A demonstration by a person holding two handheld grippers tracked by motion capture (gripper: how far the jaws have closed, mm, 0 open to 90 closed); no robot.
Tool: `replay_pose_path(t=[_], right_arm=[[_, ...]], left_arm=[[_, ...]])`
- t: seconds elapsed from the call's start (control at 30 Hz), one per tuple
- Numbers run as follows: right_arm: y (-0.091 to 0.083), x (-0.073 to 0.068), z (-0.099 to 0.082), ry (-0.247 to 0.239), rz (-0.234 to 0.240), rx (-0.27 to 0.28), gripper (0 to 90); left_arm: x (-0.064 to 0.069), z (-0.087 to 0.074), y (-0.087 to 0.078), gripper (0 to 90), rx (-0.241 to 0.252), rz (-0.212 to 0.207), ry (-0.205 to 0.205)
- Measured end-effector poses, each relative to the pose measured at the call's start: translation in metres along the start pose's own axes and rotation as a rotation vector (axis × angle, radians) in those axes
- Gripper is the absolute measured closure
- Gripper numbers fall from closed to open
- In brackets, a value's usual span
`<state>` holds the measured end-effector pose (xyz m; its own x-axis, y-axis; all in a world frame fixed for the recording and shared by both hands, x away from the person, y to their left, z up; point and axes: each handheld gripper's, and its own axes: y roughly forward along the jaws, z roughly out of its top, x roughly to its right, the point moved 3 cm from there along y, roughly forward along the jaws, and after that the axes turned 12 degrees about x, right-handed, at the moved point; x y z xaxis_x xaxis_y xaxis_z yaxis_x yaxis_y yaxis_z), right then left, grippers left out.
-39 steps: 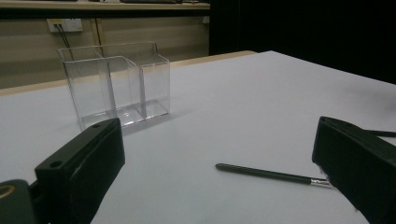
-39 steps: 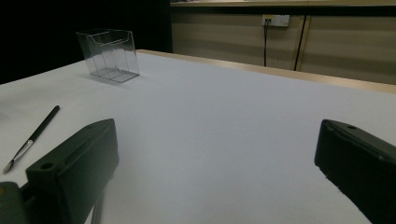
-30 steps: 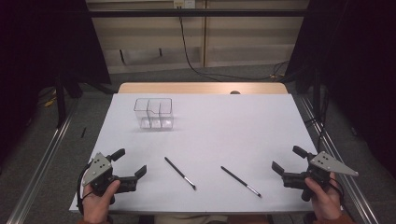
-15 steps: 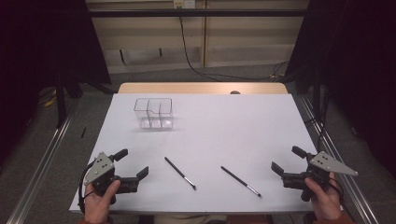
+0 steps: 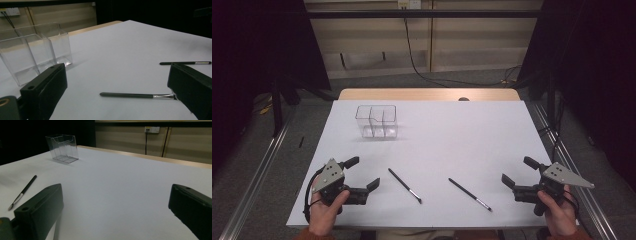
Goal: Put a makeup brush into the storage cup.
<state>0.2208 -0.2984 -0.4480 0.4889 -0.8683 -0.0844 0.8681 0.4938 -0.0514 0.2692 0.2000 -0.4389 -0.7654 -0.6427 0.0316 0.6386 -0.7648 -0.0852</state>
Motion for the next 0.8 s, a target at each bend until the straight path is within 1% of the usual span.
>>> replay_pose_path(t=[0.03,0.13,0.17,0.2,0.33,0.37,0.53,0.67,0.8], right_arm=[[0.0,0.0,0.0,0.0,0.0,0.0,0.0],[0.001,-0.001,0.0,-0.004,0.009,-0.004,0.0],[0.001,-0.001,0.0,-0.004,0.009,-0.004,0.0],[0.001,-0.001,0.0,-0.004,0.01,-0.002,0.0],[0.002,-0.002,-0.001,-0.002,0.014,-0.006,0.0],[0.003,-0.002,-0.001,-0.001,0.018,-0.008,0.0],[0.003,-0.002,-0.001,0.001,0.018,-0.007,0.0],[0.002,-0.002,-0.001,0.002,0.019,-0.008,0.0],[0.002,-0.002,-0.001,0.006,0.019,-0.01,0.0]], left_arm=[[0.0,0.0,0.0,2.6,0.0,0.0,0.0],[0.003,0.005,0.007,2.5,-0.002,-0.02,0.017],[0.003,0.005,0.007,2.5,-0.002,-0.02,0.017],[0.003,0.006,0.01,2.4,-0.008,-0.029,0.016],[0.002,0.007,0.015,2.2,-0.008,-0.039,0.023],[-0.002,0.01,0.018,2.1,0.009,-0.03,0.01],[-0.006,0.018,0.025,2.1,0.023,-0.039,0.005],[-0.008,0.019,0.034,2.0,0.012,-0.048,-0.002],[-0.008,0.02,0.038,2.1,0.008,-0.054,0.0]])
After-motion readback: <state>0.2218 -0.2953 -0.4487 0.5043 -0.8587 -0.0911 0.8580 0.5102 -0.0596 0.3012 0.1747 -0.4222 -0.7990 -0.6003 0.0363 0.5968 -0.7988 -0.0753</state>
